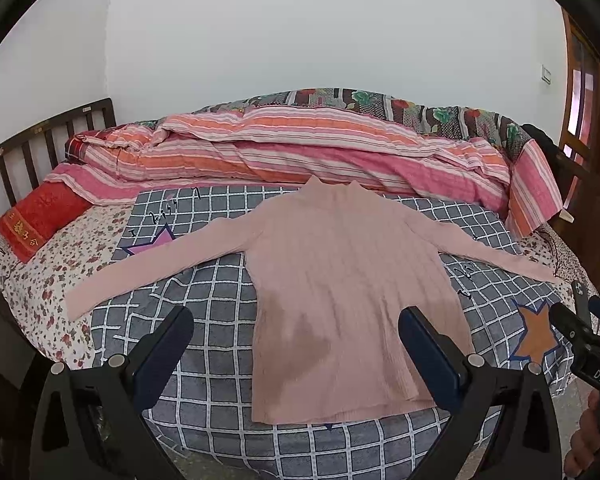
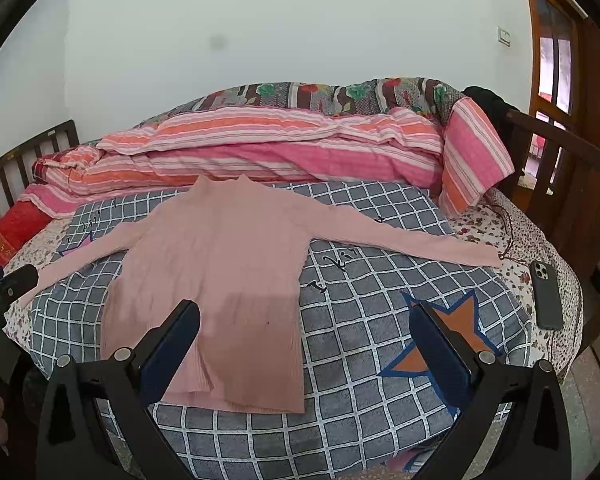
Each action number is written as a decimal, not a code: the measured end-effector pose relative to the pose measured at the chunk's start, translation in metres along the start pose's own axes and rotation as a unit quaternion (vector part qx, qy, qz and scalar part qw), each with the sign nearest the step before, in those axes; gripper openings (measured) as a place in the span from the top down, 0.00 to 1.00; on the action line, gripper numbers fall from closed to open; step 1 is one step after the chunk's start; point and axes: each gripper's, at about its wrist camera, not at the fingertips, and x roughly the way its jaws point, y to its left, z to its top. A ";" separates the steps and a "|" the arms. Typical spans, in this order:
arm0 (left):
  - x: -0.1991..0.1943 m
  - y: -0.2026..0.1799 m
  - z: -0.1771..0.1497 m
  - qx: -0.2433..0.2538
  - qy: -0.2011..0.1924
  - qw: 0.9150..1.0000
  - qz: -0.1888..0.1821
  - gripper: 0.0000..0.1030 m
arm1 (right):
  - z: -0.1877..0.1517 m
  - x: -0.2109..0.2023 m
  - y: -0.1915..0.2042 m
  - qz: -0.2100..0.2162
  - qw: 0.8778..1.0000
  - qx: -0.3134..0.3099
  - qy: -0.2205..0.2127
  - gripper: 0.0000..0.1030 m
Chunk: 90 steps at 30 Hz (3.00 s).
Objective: Fold small clothes
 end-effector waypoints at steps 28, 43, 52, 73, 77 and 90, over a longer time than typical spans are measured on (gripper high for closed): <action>0.002 -0.002 -0.002 0.000 0.006 1.000 -0.003 0.00 | 0.002 -0.002 -0.006 0.005 1.000 0.008 -0.004 0.00; -0.001 -0.007 0.002 0.003 0.005 1.000 -0.005 0.00 | 0.002 -0.004 -0.007 0.006 1.000 0.011 -0.003 0.00; -0.001 -0.007 0.004 0.001 0.006 1.000 -0.007 0.00 | 0.001 -0.004 -0.006 0.006 1.000 0.010 -0.002 0.00; 0.064 0.027 -0.014 -0.025 0.047 0.998 0.013 0.00 | -0.017 0.055 -0.004 0.013 0.999 -0.004 0.044 0.00; 0.110 0.054 -0.028 -0.048 0.073 0.996 0.014 0.00 | -0.027 0.095 0.003 0.003 0.998 -0.017 0.067 0.00; 0.174 0.218 -0.039 -0.223 0.059 0.972 0.037 0.28 | -0.031 0.167 0.010 0.038 0.996 0.019 0.084 0.00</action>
